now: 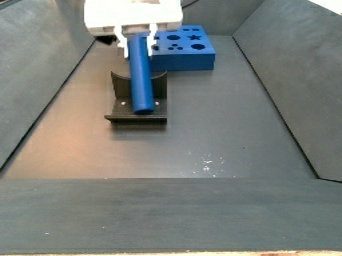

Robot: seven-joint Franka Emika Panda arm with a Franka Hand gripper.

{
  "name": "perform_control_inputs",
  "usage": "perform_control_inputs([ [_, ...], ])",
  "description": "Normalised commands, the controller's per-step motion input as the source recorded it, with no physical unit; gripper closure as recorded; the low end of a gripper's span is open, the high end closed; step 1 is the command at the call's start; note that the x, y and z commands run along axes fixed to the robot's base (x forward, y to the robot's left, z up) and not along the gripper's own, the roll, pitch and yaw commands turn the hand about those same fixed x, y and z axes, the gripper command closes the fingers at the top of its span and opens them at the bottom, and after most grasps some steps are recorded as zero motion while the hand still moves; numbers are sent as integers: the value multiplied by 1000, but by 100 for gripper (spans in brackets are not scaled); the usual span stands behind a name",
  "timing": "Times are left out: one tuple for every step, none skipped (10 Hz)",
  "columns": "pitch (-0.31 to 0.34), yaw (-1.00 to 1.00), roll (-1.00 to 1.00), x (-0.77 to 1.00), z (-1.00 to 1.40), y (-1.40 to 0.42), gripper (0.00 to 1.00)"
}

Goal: Pick up the round object. Move up. Place the round object on the fixture. Regrasp the round object. Move to above the board. Insert the round object.
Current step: Move to above the board.

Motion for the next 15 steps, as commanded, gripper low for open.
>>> perform_control_inputs([
  [-235, 173, 13, -250, 1000, 42, 100],
  [-264, 75, -23, -238, 1000, 39, 100],
  [-265, 39, -22, -237, 1000, 37, 100],
  [-253, -29, -27, -229, 1000, 33, 100],
  [-229, -69, -38, -228, 1000, 34, 100],
  [-194, -117, -56, -212, 950, 32, 100],
  [-173, -141, -66, -181, 819, 32, 100],
  [-109, -190, -100, -106, 502, 30, 100],
  [-81, -196, -111, -86, 377, 29, 100],
  [-29, -230, -1000, -426, 485, -1000, 100],
  [-19, -230, -1000, -424, 462, -1000, 100],
  [-12, -234, -1000, -457, 491, -1000, 100],
  [-8, -234, -1000, -465, 481, -1000, 100],
  [10, -243, -1000, -487, 496, -1000, 100],
  [19, -242, -1000, -493, 498, -1000, 100],
])
